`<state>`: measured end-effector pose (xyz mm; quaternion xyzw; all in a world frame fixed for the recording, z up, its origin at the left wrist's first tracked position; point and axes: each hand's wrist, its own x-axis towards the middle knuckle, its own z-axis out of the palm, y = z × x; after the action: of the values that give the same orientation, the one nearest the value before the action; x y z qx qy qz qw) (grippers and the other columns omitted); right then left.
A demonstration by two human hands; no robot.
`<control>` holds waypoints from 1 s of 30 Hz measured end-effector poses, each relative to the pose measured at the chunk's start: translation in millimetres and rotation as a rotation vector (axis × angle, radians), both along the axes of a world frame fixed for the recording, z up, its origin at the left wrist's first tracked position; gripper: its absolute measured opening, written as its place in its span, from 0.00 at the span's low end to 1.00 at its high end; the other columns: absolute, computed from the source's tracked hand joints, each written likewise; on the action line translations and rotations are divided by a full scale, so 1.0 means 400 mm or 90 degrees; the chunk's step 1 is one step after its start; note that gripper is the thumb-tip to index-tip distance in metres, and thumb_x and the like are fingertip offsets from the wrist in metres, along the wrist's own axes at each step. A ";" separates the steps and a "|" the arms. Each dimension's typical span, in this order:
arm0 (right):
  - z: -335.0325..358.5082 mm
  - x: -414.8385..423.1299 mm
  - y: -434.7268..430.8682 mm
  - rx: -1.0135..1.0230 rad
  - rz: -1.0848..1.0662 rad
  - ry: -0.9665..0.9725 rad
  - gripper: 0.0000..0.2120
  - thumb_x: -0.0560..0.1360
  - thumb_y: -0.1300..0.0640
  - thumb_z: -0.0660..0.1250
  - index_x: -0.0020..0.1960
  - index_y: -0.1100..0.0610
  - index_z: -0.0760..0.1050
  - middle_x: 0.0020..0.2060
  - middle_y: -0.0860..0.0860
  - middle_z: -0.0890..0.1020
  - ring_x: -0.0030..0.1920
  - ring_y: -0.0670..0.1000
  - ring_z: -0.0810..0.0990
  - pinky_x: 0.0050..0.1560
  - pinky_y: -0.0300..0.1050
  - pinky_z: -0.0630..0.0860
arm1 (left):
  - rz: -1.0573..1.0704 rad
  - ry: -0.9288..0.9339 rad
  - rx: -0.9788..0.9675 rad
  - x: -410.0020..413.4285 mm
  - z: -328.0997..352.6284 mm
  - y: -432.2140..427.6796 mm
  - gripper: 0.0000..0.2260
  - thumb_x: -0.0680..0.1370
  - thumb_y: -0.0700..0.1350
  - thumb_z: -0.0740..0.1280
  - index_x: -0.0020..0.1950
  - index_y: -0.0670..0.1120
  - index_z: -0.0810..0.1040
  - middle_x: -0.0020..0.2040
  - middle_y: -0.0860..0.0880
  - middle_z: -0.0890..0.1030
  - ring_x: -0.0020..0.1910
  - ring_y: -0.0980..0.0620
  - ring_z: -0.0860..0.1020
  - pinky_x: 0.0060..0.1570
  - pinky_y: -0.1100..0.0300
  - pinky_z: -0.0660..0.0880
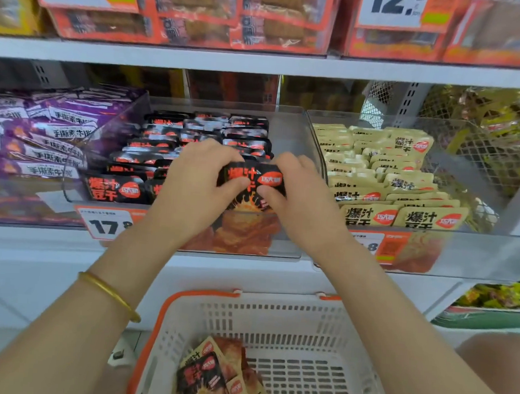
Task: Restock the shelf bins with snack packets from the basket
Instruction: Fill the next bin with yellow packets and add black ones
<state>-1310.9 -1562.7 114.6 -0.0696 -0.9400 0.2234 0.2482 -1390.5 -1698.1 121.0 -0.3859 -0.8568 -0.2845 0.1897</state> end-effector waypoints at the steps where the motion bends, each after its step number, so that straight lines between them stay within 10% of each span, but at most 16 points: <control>1: -0.005 -0.001 -0.002 0.018 -0.012 -0.022 0.12 0.80 0.51 0.59 0.59 0.58 0.67 0.50 0.52 0.67 0.49 0.58 0.73 0.43 0.49 0.69 | 0.016 0.041 -0.028 -0.007 -0.009 -0.003 0.05 0.75 0.51 0.68 0.46 0.51 0.76 0.43 0.53 0.71 0.48 0.50 0.69 0.48 0.58 0.62; 11: -0.035 -0.005 -0.029 0.128 -0.053 -0.154 0.27 0.82 0.49 0.54 0.75 0.60 0.51 0.63 0.56 0.66 0.53 0.59 0.78 0.42 0.46 0.71 | 0.104 0.104 -0.105 0.015 -0.053 -0.013 0.09 0.69 0.45 0.75 0.47 0.45 0.81 0.63 0.43 0.73 0.66 0.41 0.63 0.58 0.42 0.62; 17: -0.146 0.171 -0.045 0.046 -0.040 0.262 0.13 0.75 0.62 0.59 0.58 0.60 0.74 0.47 0.53 0.77 0.43 0.52 0.76 0.39 0.44 0.73 | -0.028 0.152 0.047 0.175 -0.164 -0.048 0.07 0.70 0.39 0.66 0.47 0.44 0.79 0.52 0.49 0.78 0.53 0.45 0.74 0.50 0.52 0.67; 24: -0.617 0.197 0.045 -0.058 0.077 -0.624 0.14 0.80 0.61 0.56 0.63 0.59 0.71 0.60 0.56 0.76 0.58 0.56 0.75 0.55 0.48 0.72 | -0.138 -0.158 -0.428 0.183 -0.478 0.005 0.10 0.77 0.42 0.59 0.55 0.47 0.77 0.55 0.50 0.75 0.59 0.48 0.70 0.59 0.53 0.68; 30: -0.918 0.328 0.054 0.021 0.100 -0.883 0.11 0.75 0.64 0.61 0.56 0.57 0.73 0.53 0.54 0.79 0.53 0.57 0.79 0.50 0.52 0.79 | -0.168 -0.165 -0.523 0.200 -0.567 0.013 0.11 0.79 0.44 0.57 0.57 0.47 0.76 0.54 0.50 0.74 0.55 0.49 0.71 0.55 0.53 0.69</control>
<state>-1179.8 -1541.0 -252.7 -0.1240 -0.8871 0.1304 -0.4251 -1310.5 -1692.8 -105.6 -0.4962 -0.8589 0.0115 -0.1260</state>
